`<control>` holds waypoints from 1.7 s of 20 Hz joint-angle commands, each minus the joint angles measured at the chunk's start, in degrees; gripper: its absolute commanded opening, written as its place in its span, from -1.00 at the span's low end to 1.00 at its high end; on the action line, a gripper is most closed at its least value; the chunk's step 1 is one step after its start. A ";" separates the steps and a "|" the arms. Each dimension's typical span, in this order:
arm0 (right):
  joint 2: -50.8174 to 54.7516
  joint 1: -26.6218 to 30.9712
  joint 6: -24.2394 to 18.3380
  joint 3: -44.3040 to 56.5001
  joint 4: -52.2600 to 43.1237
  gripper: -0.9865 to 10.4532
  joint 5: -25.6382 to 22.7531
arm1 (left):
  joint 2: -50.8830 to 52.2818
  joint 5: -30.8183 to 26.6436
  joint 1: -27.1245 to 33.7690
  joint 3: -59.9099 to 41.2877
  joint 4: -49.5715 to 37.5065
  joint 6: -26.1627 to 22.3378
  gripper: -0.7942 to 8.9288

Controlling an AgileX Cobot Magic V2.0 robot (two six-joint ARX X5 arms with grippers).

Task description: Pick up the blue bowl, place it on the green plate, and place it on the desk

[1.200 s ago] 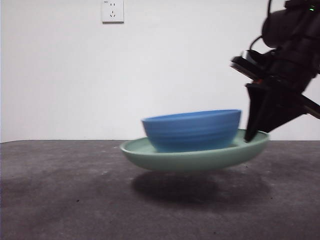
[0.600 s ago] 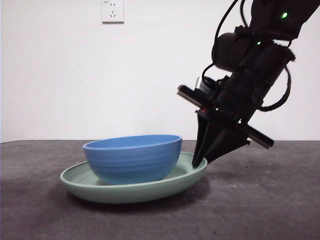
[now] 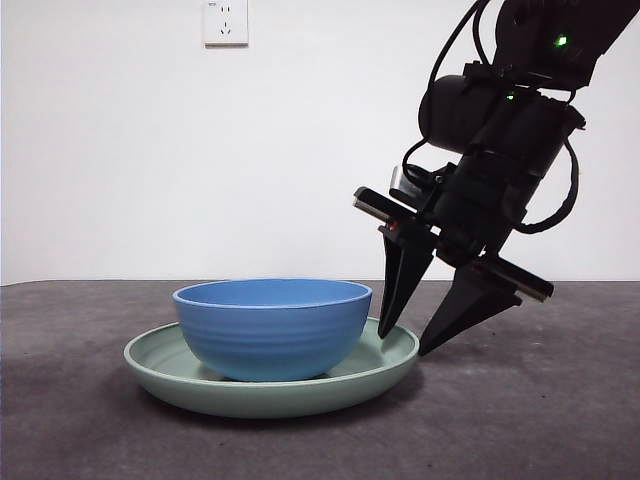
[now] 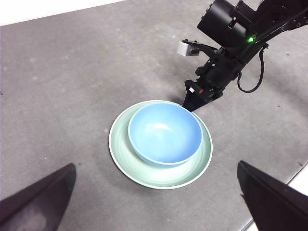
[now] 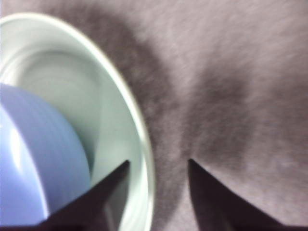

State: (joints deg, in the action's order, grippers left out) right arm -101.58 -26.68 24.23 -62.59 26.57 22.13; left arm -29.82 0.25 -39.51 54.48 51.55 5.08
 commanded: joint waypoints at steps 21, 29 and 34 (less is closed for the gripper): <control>58.73 1.25 -19.37 -1.25 47.30 0.24 -11.19 | -0.04 -0.11 -0.24 0.63 -0.50 2.05 0.44; 68.81 1.27 -20.61 -1.25 48.78 0.21 -4.33 | -0.04 -0.11 -0.24 0.63 -0.52 2.05 0.44; 69.11 1.27 -21.11 -1.25 48.81 0.21 -4.33 | -0.04 -0.11 -0.24 0.63 -0.50 2.03 0.44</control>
State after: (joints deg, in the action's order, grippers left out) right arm -32.32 -25.08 4.05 -62.67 75.70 17.78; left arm -29.82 0.25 -39.48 54.48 51.57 6.94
